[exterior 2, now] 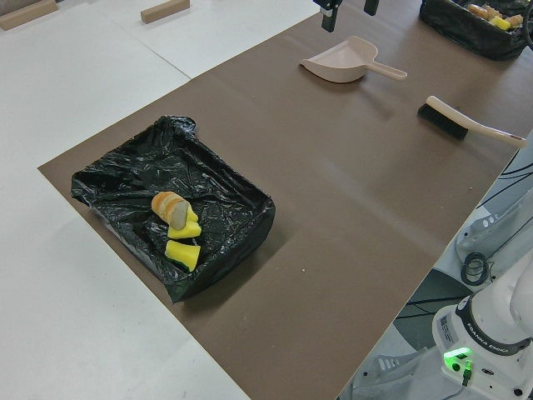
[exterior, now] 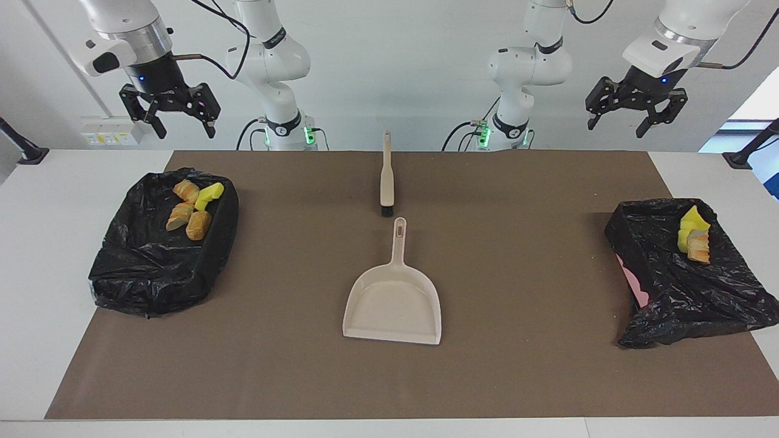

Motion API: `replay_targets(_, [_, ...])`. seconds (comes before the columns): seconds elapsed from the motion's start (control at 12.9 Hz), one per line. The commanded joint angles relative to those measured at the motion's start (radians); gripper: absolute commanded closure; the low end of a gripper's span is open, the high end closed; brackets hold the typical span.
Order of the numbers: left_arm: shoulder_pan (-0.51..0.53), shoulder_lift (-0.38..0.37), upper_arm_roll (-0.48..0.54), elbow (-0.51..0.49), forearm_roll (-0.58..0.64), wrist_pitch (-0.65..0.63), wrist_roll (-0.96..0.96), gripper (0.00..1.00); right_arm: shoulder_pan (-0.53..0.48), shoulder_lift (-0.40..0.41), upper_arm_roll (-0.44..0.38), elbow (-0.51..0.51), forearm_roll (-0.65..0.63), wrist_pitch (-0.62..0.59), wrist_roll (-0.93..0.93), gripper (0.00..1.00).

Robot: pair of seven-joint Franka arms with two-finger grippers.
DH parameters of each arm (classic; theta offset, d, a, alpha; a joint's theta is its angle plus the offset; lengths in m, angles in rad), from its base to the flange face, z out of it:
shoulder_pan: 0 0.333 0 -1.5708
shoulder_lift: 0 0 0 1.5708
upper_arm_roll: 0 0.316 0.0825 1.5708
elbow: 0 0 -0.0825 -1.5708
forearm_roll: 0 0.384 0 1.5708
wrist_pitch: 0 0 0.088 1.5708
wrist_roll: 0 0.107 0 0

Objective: Sweep and dump trash in bin

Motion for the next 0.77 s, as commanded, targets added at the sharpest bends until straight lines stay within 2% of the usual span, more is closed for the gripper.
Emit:
replay_targets(0.0, [0.009, 0.033, -0.002, 0.051, -0.017, -0.022, -0.003, 0.00, -0.007, -0.026, -0.002, -0.034, 0.001, 0.021, -0.028, 0.00])
replay_targets(0.7, [0.008, 0.023, -0.012, 0.048, -0.005, -0.016, -0.007, 0.00, -0.009, -0.028, -0.002, -0.036, 0.001, 0.021, -0.028, 0.00])
